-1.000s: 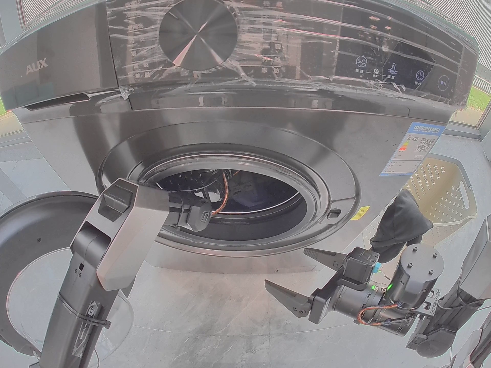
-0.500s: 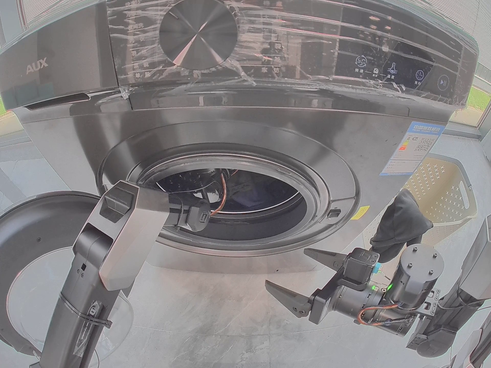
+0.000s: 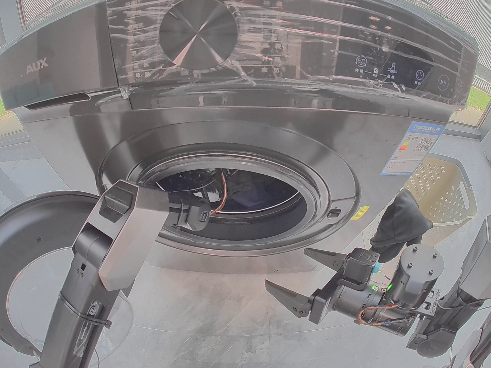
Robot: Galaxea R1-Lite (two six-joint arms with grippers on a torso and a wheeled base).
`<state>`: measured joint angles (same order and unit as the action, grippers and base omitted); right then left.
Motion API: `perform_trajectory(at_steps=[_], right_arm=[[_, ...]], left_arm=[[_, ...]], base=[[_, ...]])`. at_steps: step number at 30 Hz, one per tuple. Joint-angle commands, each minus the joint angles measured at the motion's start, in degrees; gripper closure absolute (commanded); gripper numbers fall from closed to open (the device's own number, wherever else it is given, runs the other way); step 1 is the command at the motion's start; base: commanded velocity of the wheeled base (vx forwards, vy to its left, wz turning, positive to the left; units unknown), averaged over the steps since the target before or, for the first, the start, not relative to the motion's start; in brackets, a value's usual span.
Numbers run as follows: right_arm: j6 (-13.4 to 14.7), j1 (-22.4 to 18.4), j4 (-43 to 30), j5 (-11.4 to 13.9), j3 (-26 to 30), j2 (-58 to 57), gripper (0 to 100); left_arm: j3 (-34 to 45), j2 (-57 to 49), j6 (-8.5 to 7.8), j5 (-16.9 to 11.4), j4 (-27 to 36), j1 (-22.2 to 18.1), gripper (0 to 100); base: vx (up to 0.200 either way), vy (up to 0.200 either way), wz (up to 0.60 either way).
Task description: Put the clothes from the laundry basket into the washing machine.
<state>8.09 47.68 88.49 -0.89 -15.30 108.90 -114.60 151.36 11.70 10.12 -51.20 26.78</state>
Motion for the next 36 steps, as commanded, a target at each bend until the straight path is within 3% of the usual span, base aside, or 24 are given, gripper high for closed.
perform_trajectory(at_steps=[1, 5, 7, 8, 9, 12, 15, 17, 19, 20, 22, 23, 26, 28, 29, 30, 34, 36], right_arm=[[0.0, 0.0, 0.0, 0.0, 0.0, 0.0, 0], [0.0, -0.1, 0.0, 0.0, 0.0, 0.0, 0], [0.0, -0.1, 0.0, 0.0, 0.0, -0.1, 0], [0.0, -0.1, 0.0, 0.0, 0.0, -0.1, 0], [0.0, -0.1, 0.0, 0.0, 0.0, -0.2, 0], [0.0, -0.1, 0.0, 0.0, 0.1, -0.3, 0], [0.0, 0.0, -0.1, 0.0, 0.2, -0.4, 0], [0.0, 0.0, 0.0, 0.0, 0.4, -0.4, 0], [0.0, 0.0, -0.1, 0.0, 0.5, -0.4, 0], [0.0, 0.0, -0.1, -0.1, 0.6, -0.5, 0], [0.0, 0.0, -0.1, -0.1, 0.7, -0.6, 0], [0.1, 0.0, -0.1, -0.2, 1.2, -1.2, 0], [0.1, 0.0, -0.1, -0.2, 2.5, -2.2, 0], [0.1, 0.0, -0.1, -0.2, 2.5, -2.2, 0], [0.1, 0.0, -0.1, -0.3, 4.0, -3.7, 0], [0.2, 0.0, -0.1, -0.3, 4.6, -4.4, 0], [0.1, -0.1, -0.1, -0.8, 7.5, -9.0, 0], [0.3, -0.2, -0.2, -1.6, 8.6, -10.5, 0]], left_arm=[[0.0, -0.3, -0.01, 0.0, 0.0, 0.2, 0], [0.9, -1.4, 0.34, 0.0, 0.0, 0.7, 0], [10.3, -6.1, 0.34, 0.0, -0.5, 2.6, 0], [10.3, -6.1, 0.34, 0.0, -0.5, 2.6, 0], [19.1, -10.2, 0.16, -0.1, -0.8, 4.2, 0], [30.3, -15.3, -0.80, -0.1, -1.7, 6.9, 0], [39.8, -19.2, -3.00, -0.5, -4.3, 8.5, 0], [45.7, -21.4, -4.67, -0.8, -7.7, 9.5, 0], [48.4, -22.3, -5.20, -0.9, -9.5, 10.0, 0], [54.4, -24.7, -5.64, -1.0, -13.2, 11.4, 0], [57.3, -26.1, -5.64, -1.0, -14.3, 12.0, 0], [64.7, -29.8, -5.55, -1.9, -15.9, 13.7, 0], [74.2, -35.2, -5.11, -2.6, -19.5, 16.8, 0], [74.2, -35.2, -5.11, -2.6, -19.5, 16.8, 0], [82.3, -39.7, -4.85, -2.6, -24.6, 18.7, 0], [84.5, -41.1, -4.76, -2.6, -25.5, 19.2, 0], [95.2, -48.6, -4.85, -2.2, -26.6, 21.4, 0], [96.9, -50.5, -5.02, -2.0, -26.9, 21.6, 0]], base=[[0.000, 0.000, 0.00], [0.000, 0.000, 0.00], [0.000, 0.000, 0.00], [0.000, 0.000, 0.00], [0.000, 0.000, 0.00], [0.000, 0.000, 0.00], [0.000, 0.000, 0.00], [0.000, 0.000, 0.00], [0.000, 0.000, 0.00], [0.000, 0.000, 0.00], [0.000, 0.000, 0.00], [0.000, 0.000, 0.00], [0.000, 0.000, 0.00], [0.000, 0.000, 0.00], [0.000, 0.000, 0.00], [0.000, 0.000, 0.00], [0.000, 0.000, 0.00], [0.000, 0.000, 0.00]])
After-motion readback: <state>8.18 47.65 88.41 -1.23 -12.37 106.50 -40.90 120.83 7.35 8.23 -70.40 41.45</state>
